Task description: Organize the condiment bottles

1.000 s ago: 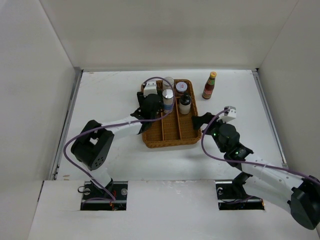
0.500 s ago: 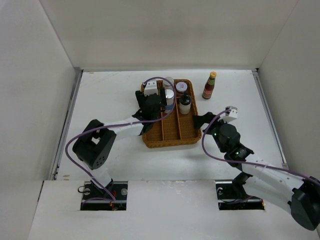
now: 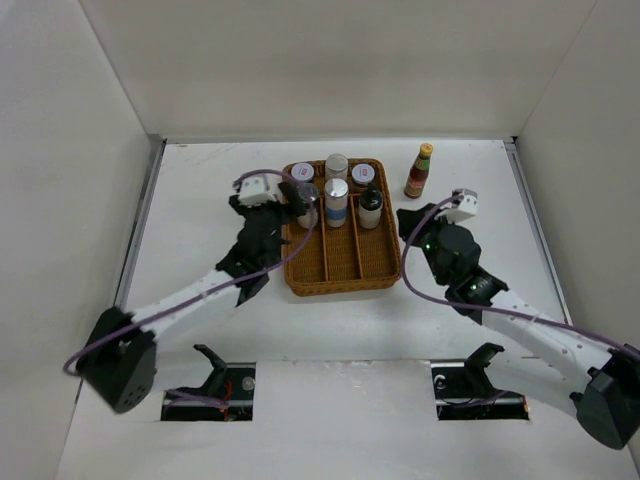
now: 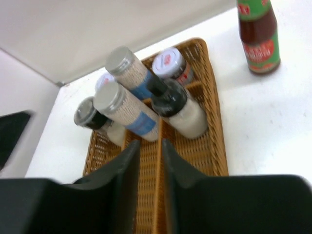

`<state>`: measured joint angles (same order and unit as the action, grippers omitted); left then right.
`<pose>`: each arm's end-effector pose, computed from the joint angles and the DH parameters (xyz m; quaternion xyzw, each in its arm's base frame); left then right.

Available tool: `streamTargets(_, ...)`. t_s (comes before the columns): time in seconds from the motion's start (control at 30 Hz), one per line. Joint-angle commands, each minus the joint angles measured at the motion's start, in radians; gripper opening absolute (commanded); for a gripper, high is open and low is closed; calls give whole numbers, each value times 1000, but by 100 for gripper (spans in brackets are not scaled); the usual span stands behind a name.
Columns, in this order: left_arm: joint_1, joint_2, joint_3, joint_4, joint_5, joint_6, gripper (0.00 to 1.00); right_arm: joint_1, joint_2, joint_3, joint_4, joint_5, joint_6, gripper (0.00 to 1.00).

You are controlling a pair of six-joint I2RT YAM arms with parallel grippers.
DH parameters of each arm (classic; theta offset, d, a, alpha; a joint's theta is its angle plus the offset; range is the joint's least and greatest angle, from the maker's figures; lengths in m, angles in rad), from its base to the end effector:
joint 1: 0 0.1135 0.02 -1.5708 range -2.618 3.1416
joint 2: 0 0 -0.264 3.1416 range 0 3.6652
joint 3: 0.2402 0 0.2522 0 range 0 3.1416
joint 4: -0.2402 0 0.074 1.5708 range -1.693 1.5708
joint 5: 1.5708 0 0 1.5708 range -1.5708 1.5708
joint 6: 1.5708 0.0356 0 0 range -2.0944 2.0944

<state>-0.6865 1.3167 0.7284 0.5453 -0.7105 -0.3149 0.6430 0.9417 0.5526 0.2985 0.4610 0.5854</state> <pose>0.2403 -0.1669 0.2787 -0.1114 0.7098 -0.0910 0.6895 0.1852 0.1189 0.2800 0.1333 0.7230 0.2405 0.6338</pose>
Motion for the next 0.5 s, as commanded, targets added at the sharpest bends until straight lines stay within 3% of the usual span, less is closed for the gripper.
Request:
streamTargets(0.0, 46, -215, -111, 44, -30, -94, 76, -10, 63, 127, 11, 21, -35, 27)
streamTargets(0.07, 83, -302, -190, 9, -20, -165, 71, -51, 132, 205, -1, 18, -74, 28)
streamTargets(0.13, 135, -370, -256, -37, 15, -246, 67, -93, 207, 283, -19, 21, -114, 38)
streamTargets(0.23, 244, -422, -335, -102, 130, -372, 66, -180, 337, 444, -108, 21, -200, 75)
streamTargets(0.3, 311, -436, -395, -105, 227, -443, 67, -231, 406, 530, -176, 28, -240, 92)
streamTargets(0.37, 368, -432, -447, -85, 301, -490, 69, -272, 463, 582, -197, 45, -265, 99)
streamTargets(0.47, 422, -401, -507, -1, 350, -506, 71, -326, 523, 621, -196, 48, -280, 100)
